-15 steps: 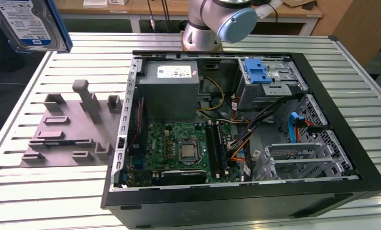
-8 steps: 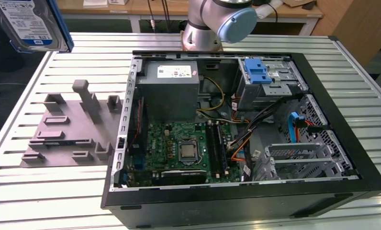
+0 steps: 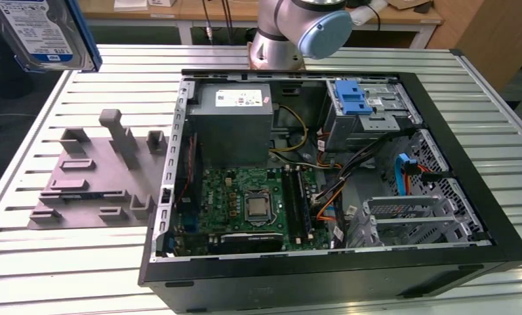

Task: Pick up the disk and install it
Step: 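Pick up the disk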

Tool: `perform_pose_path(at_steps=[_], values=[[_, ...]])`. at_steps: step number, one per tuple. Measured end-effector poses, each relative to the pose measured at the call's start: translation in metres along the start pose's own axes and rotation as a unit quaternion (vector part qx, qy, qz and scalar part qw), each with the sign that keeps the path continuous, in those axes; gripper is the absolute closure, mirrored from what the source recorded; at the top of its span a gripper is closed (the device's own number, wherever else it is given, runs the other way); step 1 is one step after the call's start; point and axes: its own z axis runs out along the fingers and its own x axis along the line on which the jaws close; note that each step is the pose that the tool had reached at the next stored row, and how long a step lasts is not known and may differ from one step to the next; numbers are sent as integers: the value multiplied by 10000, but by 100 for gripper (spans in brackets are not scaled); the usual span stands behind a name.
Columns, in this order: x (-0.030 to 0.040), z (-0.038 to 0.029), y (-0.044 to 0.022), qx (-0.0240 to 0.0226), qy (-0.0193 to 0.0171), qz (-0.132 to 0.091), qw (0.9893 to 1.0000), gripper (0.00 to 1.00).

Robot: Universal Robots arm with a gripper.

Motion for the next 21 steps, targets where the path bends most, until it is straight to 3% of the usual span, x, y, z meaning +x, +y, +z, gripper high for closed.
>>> perform_pose_path(at_steps=[21], values=[[-1,-2,-69,0,0,0,10000,64]])
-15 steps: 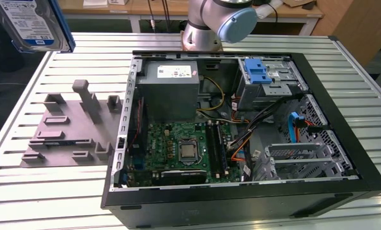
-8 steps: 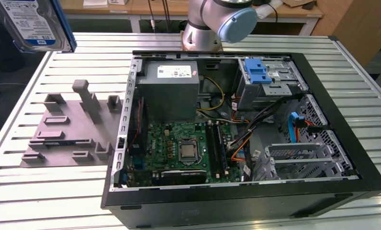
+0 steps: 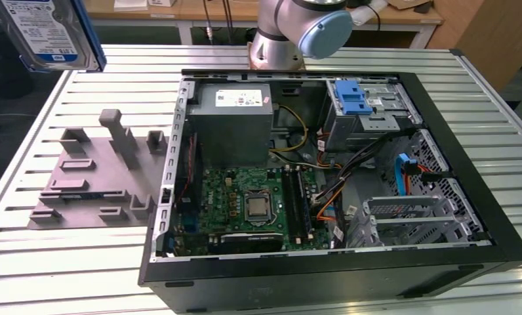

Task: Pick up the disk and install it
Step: 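Pick up the disk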

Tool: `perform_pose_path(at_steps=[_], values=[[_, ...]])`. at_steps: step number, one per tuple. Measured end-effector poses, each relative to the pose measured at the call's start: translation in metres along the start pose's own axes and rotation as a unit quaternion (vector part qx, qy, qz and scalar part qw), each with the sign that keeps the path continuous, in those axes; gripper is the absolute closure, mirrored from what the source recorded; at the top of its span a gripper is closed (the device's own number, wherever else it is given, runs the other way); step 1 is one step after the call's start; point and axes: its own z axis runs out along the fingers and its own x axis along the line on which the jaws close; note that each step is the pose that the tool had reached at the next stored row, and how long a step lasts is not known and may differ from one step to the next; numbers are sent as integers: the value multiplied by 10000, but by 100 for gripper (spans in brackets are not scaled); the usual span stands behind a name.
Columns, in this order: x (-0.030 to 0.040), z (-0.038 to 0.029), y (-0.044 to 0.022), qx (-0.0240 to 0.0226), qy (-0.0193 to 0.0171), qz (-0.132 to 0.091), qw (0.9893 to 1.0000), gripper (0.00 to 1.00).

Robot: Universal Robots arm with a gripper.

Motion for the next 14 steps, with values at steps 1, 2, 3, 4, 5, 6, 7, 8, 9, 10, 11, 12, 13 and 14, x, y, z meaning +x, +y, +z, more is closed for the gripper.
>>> perform_pose_path(at_steps=[1,2,3,4,5,6,7,8,9,10,11,12,13,14], values=[[0,0,-3,0,0,0,10000,64],[0,-1,-6,0,0,0,10000,64],[0,0,-9,0,0,0,10000,64],[0,-1,-12,0,0,0,10000,64],[0,-1,-16,-1,0,0,10000,64],[0,-1,-20,0,0,0,10000,64],[0,-1,-24,0,0,0,10000,64],[0,-1,-29,-1,0,0,10000,64],[-1,-1,-33,0,0,0,10000,64],[-1,-1,-37,0,0,0,10000,64],[-1,-1,-42,0,0,0,10000,64],[-1,-1,-46,0,0,0,10000,64],[-1,-2,-50,0,0,0,10000,64],[-1,-1,-53,0,0,0,10000,64]])
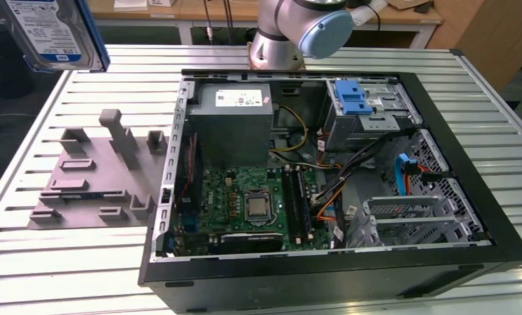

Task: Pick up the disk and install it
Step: 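Pick up the disk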

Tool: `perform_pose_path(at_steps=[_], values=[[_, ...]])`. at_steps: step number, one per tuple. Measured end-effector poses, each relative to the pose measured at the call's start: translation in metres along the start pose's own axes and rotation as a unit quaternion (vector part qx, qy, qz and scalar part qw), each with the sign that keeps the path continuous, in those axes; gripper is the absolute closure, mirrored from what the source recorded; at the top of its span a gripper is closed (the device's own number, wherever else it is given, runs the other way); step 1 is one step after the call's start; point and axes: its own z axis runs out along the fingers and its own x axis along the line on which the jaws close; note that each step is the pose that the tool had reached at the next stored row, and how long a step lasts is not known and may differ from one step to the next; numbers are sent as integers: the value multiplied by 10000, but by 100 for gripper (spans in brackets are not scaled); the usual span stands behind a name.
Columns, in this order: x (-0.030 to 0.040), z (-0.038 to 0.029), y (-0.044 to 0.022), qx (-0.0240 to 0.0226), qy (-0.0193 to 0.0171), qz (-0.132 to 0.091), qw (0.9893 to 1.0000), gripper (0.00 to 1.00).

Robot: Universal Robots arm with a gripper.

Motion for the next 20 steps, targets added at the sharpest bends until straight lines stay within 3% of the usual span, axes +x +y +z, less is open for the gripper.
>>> perform_pose_path(at_steps=[20], values=[[-1,-2,-76,-1,0,0,10000,64]])
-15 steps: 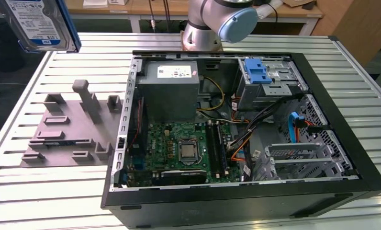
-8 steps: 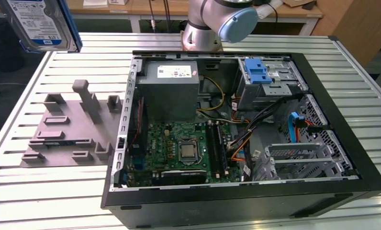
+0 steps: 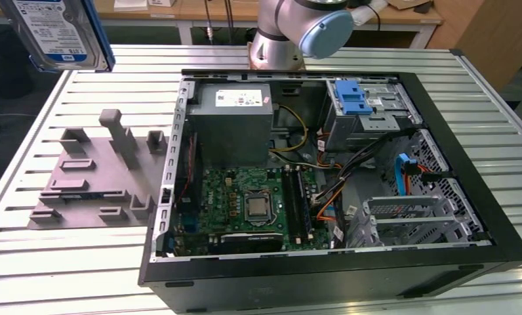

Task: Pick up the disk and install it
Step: 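Pick up the disk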

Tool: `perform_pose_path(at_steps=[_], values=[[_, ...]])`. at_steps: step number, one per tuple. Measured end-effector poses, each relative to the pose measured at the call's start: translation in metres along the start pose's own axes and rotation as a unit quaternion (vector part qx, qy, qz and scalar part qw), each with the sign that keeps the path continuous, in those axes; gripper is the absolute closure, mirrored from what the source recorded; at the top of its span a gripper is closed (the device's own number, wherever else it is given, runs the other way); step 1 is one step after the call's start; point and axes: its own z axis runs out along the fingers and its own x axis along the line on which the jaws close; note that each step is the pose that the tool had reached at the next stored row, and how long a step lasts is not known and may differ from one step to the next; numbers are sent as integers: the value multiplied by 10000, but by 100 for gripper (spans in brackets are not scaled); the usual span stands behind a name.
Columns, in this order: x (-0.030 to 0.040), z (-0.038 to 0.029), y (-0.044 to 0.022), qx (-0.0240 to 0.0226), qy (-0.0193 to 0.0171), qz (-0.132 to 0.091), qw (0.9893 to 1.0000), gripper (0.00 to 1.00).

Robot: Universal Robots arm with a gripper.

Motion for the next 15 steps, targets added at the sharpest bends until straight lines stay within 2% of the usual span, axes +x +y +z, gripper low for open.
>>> perform_pose_path(at_steps=[15], values=[[-1,-1,-66,0,0,0,10000,64]])
